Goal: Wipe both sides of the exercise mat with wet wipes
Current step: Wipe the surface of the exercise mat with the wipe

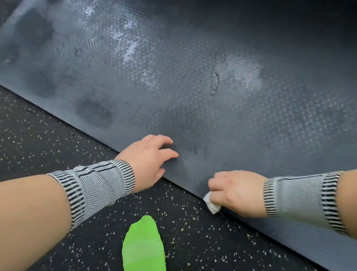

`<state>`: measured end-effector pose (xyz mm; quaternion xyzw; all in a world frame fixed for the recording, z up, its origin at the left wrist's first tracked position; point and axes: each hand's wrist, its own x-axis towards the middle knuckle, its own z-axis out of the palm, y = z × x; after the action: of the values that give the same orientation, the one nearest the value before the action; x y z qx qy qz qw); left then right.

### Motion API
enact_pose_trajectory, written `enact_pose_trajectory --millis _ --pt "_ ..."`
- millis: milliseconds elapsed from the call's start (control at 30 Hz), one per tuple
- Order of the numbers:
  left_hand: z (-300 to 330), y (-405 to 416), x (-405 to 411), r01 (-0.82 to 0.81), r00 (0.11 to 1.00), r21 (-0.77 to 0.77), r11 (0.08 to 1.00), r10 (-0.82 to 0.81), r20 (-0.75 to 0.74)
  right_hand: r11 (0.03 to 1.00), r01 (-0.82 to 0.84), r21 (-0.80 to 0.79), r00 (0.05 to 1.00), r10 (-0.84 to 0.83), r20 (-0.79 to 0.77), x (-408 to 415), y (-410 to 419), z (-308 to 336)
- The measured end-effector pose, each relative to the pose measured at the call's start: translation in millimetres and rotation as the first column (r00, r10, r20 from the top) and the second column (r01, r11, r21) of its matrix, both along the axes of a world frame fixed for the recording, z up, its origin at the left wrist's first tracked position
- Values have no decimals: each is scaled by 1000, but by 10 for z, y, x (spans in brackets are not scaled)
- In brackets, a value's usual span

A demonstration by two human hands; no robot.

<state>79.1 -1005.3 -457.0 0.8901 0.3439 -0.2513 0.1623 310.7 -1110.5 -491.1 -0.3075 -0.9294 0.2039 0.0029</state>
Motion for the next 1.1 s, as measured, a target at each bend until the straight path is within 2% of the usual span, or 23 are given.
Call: enact_pose_trajectory --millis 100,167,267,367,433,533,633,667,733,800,833,900,967,1000,1033,1067,1100 --pt "-4 3 27 -25 1000 16 1000 25 18 988 146 -47 975 -151 -161 -379 306 -27" --pt "8 27 36 -42 999 23 999 42 21 978 204 -50 973 -208 -100 -572 471 59" --pt "21 63 21 -52 999 39 998 52 12 982 160 -97 984 -151 94 -529 437 6" --pt "23 47 -44 -56 998 33 998 56 -3 983 51 -177 997 -39 71 -276 225 23" --pt "25 16 -88 -56 998 20 998 56 -22 987 54 -151 997 -45 62 -120 98 23" --pt "12 -8 -143 -54 998 15 998 54 -34 971 196 -140 981 -195 17 -57 251 48" --pt "2 -18 -137 -50 999 24 998 50 -17 882 461 -101 882 -468 -60 -248 600 75" --pt "-1 -20 -130 -46 999 23 999 46 -9 888 449 -98 891 -454 -33 -338 610 56" --pt "-2 -23 -100 -29 1000 22 999 29 0 947 276 -162 961 -276 24 -512 476 89" --pt "-3 -15 -63 -24 1000 21 999 24 4 973 128 -192 991 -116 74 -463 372 179" --pt "-7 -3 -52 -22 1000 20 1000 22 5 975 138 -175 987 -119 111 -334 452 200" --pt "-19 19 -37 -12 1000 21 1000 12 -4 944 320 -81 935 -301 185 12 749 143" --pt "-32 32 -10 -9 1000 18 1000 9 -8 783 617 72 757 -616 218 410 1001 99" --pt "-34 39 8 -5 1000 15 1000 5 -14 685 722 98 655 -722 223 491 1025 86" --pt "-36 45 26 0 1000 11 1000 0 -19 643 761 86 613 -757 226 466 987 66" --pt "-36 51 49 4 1000 11 1000 -4 -20 658 752 44 633 -739 230 363 915 49" --pt "-38 59 75 6 1000 13 1000 -5 -18 716 698 -22 702 -677 222 204 796 54"
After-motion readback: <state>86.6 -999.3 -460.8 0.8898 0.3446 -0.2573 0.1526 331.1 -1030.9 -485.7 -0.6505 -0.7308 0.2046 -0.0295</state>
